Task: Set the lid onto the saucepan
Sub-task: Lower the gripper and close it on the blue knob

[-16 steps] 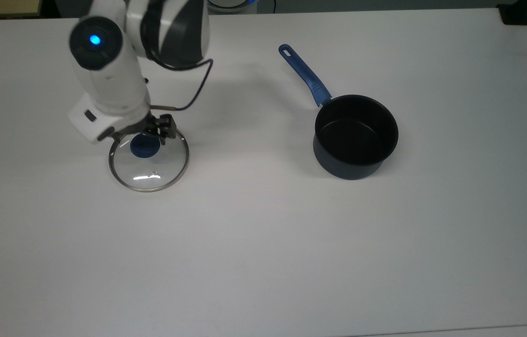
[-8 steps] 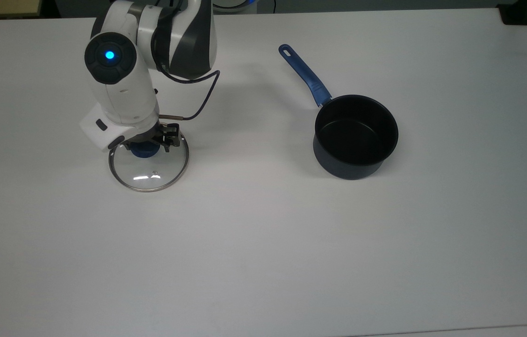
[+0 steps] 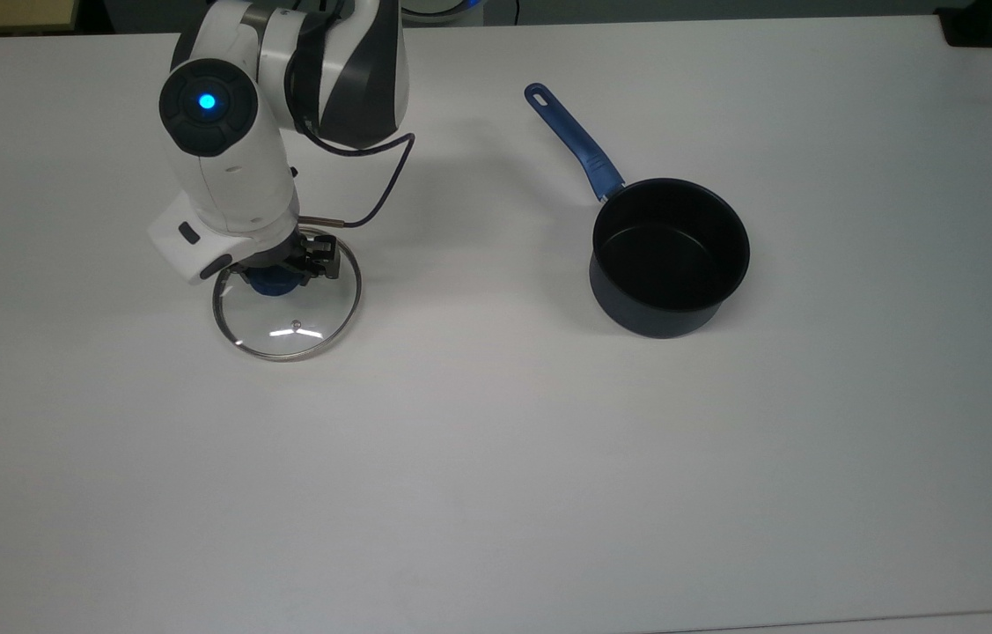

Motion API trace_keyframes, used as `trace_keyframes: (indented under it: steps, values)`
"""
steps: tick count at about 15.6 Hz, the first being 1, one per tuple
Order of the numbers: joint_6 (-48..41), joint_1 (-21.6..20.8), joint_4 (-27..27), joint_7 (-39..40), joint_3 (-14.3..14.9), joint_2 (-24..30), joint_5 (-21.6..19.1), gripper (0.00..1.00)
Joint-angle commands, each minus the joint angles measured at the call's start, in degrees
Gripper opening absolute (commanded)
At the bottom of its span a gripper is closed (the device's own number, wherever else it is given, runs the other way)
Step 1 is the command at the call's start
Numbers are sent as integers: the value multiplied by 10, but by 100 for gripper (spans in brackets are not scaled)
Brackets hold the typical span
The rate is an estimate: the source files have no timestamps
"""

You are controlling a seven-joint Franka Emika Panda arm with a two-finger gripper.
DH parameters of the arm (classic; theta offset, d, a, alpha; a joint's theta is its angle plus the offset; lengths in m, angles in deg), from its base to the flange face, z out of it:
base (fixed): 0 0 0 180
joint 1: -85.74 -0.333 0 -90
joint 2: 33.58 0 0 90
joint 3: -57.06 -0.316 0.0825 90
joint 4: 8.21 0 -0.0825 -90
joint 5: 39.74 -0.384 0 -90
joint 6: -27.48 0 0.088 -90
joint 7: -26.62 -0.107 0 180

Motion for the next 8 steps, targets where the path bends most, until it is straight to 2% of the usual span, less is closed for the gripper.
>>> trace_keyframes:
  steps: [1,5,8]
  values:
    - [5,-2,13,-9,4,23,1,49]
    - [-57,-2,-12,-5,4,40,1,49]
    - [-64,-7,-12,-5,5,48,5,49]
